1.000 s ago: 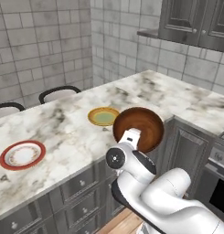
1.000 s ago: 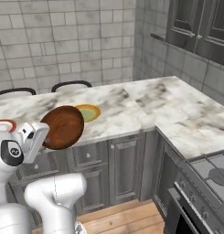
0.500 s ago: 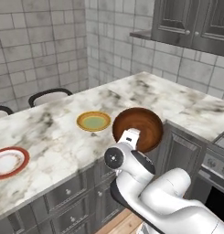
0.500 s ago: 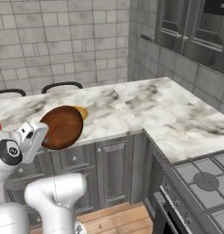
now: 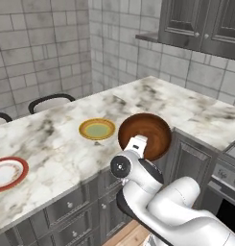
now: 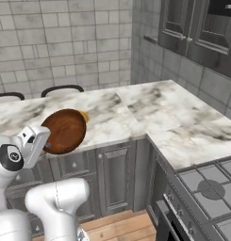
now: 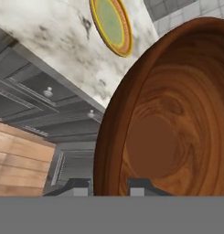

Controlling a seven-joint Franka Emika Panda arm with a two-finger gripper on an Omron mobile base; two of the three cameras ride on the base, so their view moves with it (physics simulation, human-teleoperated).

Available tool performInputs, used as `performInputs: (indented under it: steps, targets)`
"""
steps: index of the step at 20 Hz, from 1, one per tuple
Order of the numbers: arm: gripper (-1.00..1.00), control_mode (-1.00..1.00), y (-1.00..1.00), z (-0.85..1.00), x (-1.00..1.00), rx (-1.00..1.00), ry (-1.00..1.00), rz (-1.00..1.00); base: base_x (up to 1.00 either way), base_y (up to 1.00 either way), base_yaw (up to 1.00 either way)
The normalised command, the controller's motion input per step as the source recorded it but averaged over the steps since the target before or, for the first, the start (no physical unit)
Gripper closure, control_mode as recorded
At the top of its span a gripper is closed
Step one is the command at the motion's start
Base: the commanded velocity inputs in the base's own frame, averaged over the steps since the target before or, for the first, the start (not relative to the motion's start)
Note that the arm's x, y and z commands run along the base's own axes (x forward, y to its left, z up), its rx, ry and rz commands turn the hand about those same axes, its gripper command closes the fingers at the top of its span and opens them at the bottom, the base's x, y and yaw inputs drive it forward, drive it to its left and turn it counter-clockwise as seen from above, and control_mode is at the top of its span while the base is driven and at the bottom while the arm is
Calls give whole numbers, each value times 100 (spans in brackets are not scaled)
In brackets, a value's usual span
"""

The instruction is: Move the bowls from the cabinet to the plates on the dining table.

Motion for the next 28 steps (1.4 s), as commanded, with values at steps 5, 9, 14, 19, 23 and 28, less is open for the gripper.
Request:
performInputs:
  steps: [5,9,14,19,23,28]
  targets:
    - [100,100,0,0,0,0,0,0,48,0,0]
    - [100,100,0,0,0,0,0,0,40,0,0]
    - [100,100,0,0,0,0,0,0,41,0,0]
    - [100,100,0,0,0,0,0,0,46,0,0]
    - [100,100,0,0,0,0,0,0,44,0,0]
    - [100,100,0,0,0,0,0,0,42,0,0]
